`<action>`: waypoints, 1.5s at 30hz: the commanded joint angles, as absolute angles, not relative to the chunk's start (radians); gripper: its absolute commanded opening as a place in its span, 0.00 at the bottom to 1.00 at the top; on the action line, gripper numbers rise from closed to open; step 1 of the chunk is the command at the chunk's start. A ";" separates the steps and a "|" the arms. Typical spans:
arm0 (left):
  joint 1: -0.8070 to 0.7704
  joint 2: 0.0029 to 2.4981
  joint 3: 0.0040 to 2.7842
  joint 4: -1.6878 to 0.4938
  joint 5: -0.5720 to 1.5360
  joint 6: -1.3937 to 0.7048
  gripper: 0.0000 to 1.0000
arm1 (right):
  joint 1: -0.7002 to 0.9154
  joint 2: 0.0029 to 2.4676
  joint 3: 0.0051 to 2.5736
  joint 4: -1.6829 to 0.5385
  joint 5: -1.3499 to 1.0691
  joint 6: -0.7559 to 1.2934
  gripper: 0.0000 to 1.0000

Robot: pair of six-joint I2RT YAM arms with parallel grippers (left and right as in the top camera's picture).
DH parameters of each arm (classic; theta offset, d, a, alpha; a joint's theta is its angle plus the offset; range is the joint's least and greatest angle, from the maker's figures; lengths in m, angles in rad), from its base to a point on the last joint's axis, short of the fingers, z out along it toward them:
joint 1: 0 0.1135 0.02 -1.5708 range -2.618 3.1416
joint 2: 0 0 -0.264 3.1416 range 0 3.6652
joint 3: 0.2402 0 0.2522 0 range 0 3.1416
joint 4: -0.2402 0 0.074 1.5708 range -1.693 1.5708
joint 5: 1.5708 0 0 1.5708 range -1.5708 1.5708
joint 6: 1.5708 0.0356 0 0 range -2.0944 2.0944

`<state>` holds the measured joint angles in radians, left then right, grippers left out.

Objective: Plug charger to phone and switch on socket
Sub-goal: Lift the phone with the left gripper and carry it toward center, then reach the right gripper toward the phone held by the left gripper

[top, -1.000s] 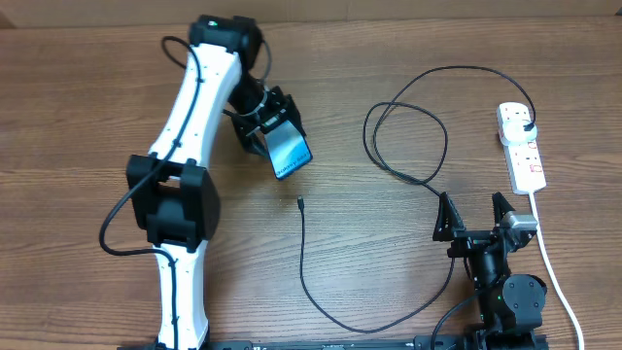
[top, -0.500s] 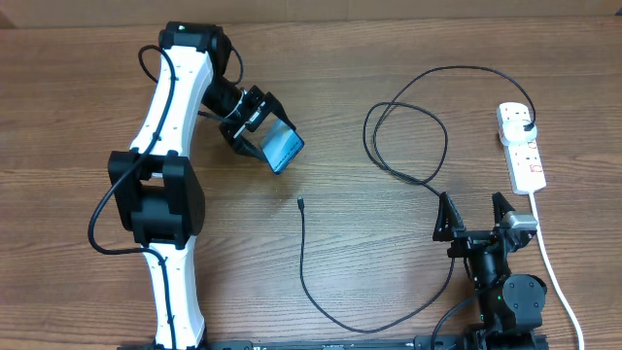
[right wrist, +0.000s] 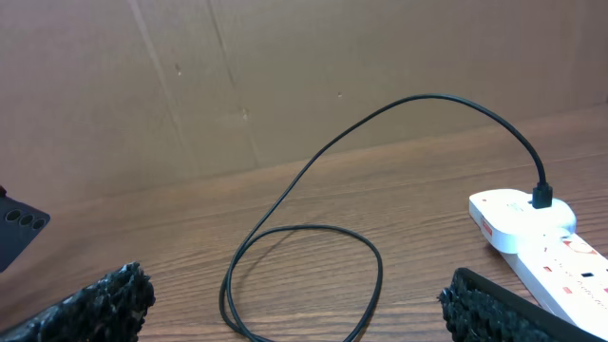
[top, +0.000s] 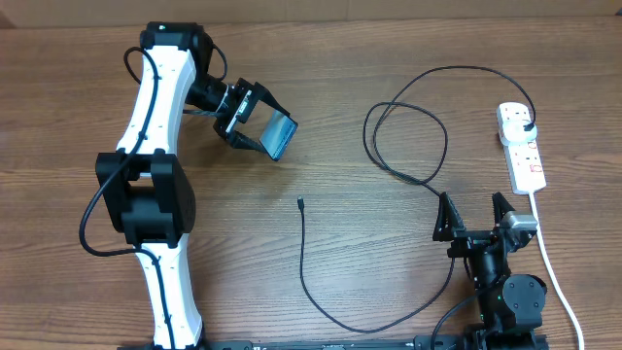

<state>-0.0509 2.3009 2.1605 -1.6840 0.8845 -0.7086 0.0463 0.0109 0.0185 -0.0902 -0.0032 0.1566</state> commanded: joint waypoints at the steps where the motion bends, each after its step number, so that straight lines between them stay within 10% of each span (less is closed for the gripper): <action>1: -0.052 2.293 2.162 -1.691 0.929 -0.748 0.04 | 0.044 0.003 0.008 -0.084 -0.010 0.155 1.00; 37: -0.237 2.293 2.162 -1.483 0.121 -0.748 0.04 | 0.044 0.003 0.008 -0.083 -0.026 0.160 1.00; 45: -0.290 2.293 2.162 -1.437 0.072 -0.752 0.04 | 0.044 0.003 0.008 -0.058 -0.316 0.804 1.00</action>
